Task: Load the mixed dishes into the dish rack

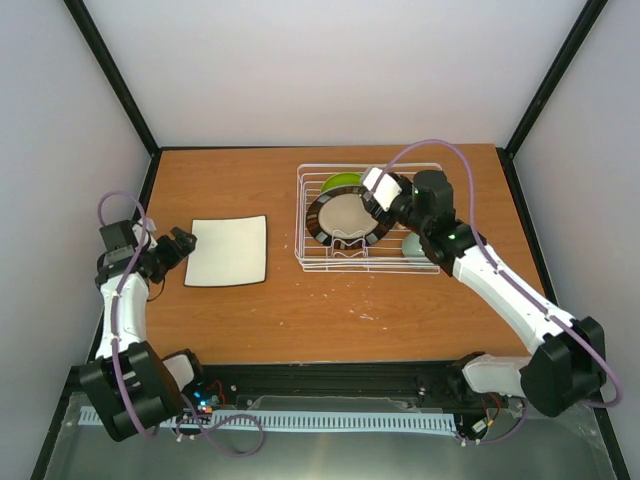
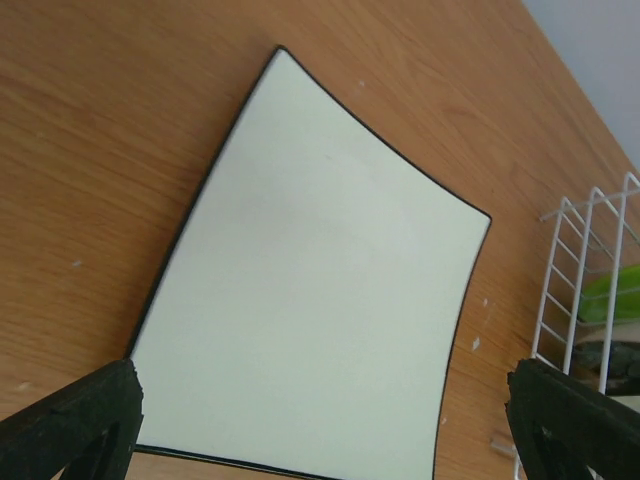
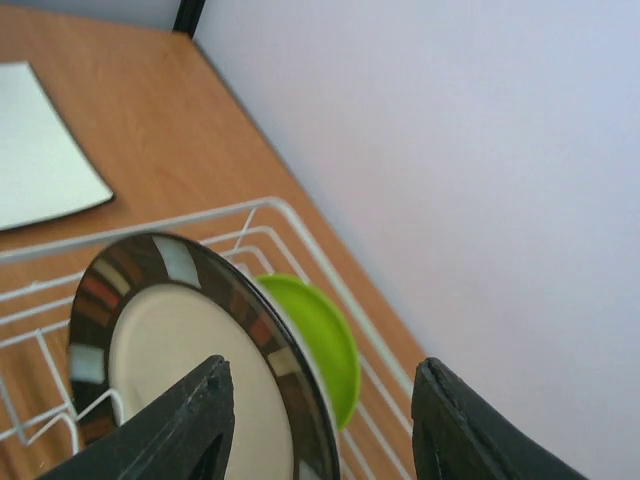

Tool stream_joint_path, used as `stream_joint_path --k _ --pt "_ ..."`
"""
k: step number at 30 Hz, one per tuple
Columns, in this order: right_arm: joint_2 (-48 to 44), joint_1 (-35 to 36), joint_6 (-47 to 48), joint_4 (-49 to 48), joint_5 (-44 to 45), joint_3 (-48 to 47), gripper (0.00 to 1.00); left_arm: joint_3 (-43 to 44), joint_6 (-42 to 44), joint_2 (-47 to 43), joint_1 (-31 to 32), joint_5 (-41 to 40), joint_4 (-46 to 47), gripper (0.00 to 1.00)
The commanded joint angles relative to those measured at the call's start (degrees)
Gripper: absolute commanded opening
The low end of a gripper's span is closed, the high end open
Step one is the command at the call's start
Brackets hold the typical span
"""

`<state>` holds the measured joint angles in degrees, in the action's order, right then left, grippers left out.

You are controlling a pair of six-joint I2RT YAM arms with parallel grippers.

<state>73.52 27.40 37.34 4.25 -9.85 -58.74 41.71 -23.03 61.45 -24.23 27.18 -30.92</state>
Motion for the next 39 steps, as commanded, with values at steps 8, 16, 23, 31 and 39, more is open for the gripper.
stream_joint_path --k 8,16,23,31,39 --pt "-11.5 0.1 -3.9 -5.4 2.7 1.1 0.53 1.5 3.1 10.0 -8.3 5.5 -1.6 1.00" --pt "-19.8 0.1 -7.3 -3.5 3.7 3.8 0.54 2.1 5.4 26.6 -8.8 9.3 0.1 0.92" --pt "-23.9 0.1 -6.5 -2.7 5.2 6.9 0.54 1.3 5.2 30.7 -9.4 8.5 1.0 0.91" --pt "-24.6 0.0 -6.2 -2.7 5.5 6.9 0.54 0.3 6.4 35.7 -9.4 15.3 2.8 0.53" --pt "-23.9 0.0 -6.9 -3.0 4.5 6.7 0.54 -0.4 7.1 38.4 -9.4 20.6 4.7 0.25"
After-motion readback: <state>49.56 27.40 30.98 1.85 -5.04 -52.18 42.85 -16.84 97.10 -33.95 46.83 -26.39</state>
